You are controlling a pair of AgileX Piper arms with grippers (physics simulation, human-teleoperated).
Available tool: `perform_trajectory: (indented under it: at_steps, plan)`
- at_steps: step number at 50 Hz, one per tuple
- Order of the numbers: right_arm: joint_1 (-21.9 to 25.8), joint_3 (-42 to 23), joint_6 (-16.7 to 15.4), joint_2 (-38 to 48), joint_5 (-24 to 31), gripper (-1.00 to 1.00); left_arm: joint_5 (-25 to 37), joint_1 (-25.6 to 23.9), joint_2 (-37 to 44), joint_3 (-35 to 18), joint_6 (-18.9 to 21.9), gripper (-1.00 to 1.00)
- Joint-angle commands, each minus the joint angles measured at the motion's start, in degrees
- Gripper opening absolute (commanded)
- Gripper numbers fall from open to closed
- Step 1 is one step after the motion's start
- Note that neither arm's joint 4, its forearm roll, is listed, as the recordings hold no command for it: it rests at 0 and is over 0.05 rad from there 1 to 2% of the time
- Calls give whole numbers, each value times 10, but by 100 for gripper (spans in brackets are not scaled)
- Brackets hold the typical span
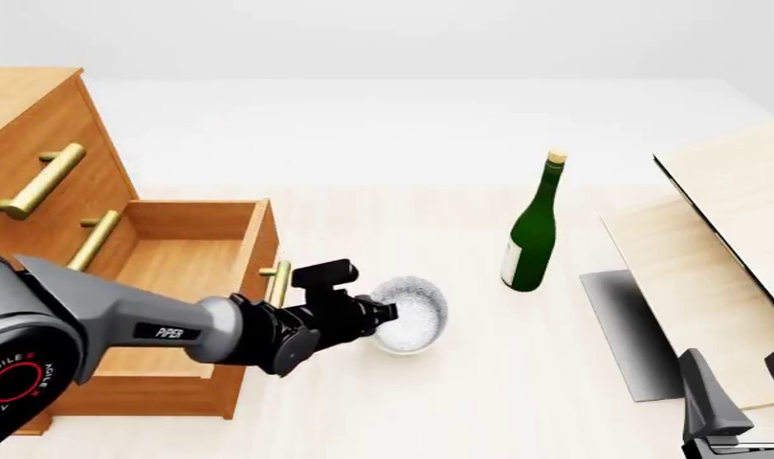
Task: Put the bowl in the bottom drawer of the cabinet and close it.
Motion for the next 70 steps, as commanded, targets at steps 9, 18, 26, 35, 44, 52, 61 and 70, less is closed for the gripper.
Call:
perform_trajectory:
  at_steps: [9,18,26,35,44,52,61,70]
  plan:
    - [0,0,0,0,0,100,-2,19,-41,44,5,-100]
    - [0,0,0,0,0,100,18,20,-75,54,6,-100]
    - [0,0,0,0,0,100,43,21,-111,61,12,-100]
    - [0,0,0,0,0,100,100,31,-151,48,49,-100]
    - [0,0,0,0,0,100,157,39,-202,40,87,-100]
    - [0,0,0,0,0,100,206,46,-252,32,116,-100]
    - [0,0,0,0,0,100,248,57,-300,31,137,-100]
    - [0,0,0,0,0,100,293,58,-349,31,145,-100]
